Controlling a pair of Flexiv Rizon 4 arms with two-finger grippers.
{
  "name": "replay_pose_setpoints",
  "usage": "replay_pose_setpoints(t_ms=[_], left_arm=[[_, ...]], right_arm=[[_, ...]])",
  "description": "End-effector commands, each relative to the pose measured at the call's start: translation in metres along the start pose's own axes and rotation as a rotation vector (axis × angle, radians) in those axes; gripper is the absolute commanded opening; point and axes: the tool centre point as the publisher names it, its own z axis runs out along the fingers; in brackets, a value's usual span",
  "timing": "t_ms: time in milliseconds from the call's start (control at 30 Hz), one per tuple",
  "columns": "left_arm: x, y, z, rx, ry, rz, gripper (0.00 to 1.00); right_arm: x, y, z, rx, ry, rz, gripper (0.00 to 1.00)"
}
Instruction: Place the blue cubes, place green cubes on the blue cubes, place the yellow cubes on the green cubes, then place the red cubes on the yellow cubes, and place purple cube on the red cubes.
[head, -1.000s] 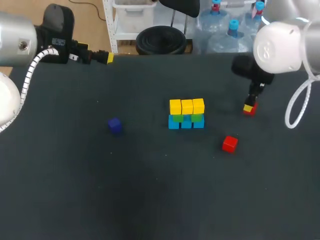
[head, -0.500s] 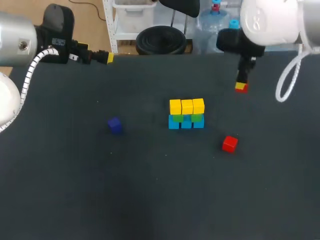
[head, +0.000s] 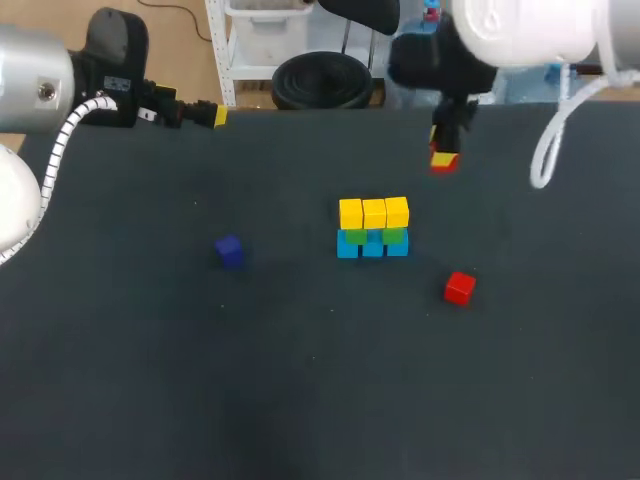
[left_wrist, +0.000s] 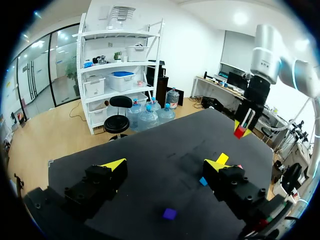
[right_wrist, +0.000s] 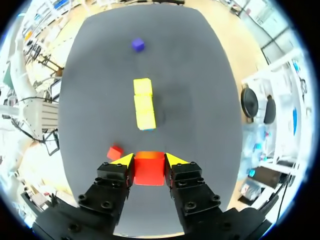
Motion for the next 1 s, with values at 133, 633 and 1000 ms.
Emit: replay_pose_setpoints(t_ms=[133, 633, 1000], left_arm=[[0.001, 0.002, 0.001, 0.006, -0.005, 0.002, 1.00], [0.001, 0.002, 0.001, 0.006, -0.005, 0.002, 1.00], [0.001, 0.002, 0.001, 0.006, -0.005, 0.002, 1.00]], right_arm=[[-0.024, 0.000, 0.015, -0.015, 0.017, -0.040, 0.00], [-0.044, 0.002, 0.031, -0.039, 0.029, -0.030, 0.00], [-0.044, 0.015, 0.040, -0.066, 0.037, -0.018, 0.00]])
